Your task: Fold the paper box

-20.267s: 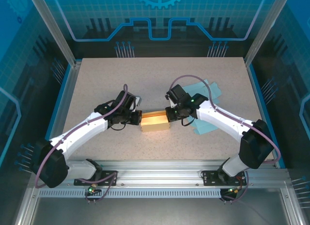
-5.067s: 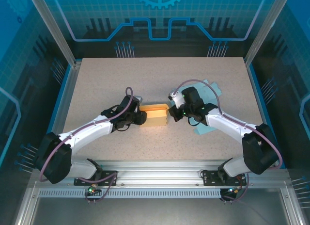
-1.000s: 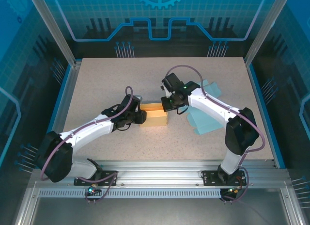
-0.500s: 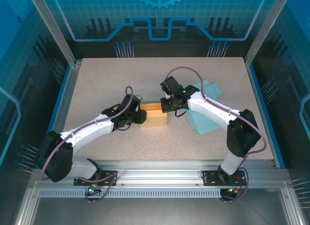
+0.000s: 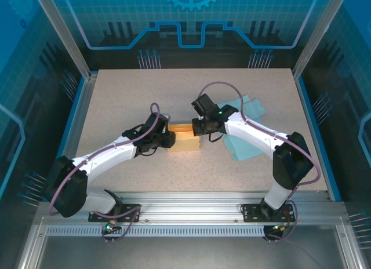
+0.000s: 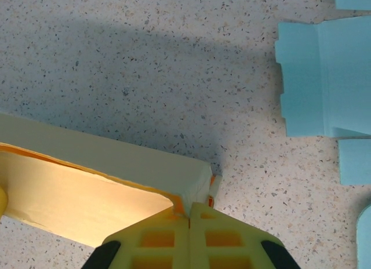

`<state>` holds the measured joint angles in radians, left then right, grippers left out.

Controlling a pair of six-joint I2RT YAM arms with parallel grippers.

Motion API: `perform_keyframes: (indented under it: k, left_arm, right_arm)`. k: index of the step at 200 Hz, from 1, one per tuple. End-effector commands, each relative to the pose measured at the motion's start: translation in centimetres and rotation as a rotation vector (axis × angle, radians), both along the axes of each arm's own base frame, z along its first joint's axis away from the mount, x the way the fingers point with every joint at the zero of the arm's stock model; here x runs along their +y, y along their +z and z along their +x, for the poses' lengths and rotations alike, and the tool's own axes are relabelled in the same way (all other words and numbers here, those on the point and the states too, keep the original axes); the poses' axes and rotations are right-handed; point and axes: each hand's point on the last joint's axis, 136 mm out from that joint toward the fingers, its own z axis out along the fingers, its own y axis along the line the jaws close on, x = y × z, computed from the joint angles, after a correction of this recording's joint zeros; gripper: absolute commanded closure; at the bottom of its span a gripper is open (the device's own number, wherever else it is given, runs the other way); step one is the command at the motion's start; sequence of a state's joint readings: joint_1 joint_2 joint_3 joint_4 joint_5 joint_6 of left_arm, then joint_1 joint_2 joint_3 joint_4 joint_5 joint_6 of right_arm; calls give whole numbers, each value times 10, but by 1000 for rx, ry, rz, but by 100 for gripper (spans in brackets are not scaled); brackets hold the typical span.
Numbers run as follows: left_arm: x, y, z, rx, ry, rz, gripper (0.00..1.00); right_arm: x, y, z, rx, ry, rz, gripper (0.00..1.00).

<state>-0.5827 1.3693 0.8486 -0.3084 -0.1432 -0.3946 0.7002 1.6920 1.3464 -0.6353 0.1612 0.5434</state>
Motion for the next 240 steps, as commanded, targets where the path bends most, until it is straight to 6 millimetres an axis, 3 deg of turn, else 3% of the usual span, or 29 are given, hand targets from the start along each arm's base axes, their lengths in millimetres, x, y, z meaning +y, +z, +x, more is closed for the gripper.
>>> perform_keyframes:
  k: [1, 83, 128, 240]
  left_arm:
    - [10, -35, -25, 141, -6, 79, 62]
    - [10, -36, -25, 139, 2, 72, 62]
    - [11, -26, -23, 112, 9, 69, 60]
    - [23, 2, -20, 27, 52, 65, 43]
  right_arm:
    - [6, -18, -29, 86, 49, -19, 99]
    - [7, -25, -33, 95, 45, 10, 100]
    - [1, -26, -29, 86, 32, -13, 100]
    - [-9, -27, -27, 72, 20, -40, 100]
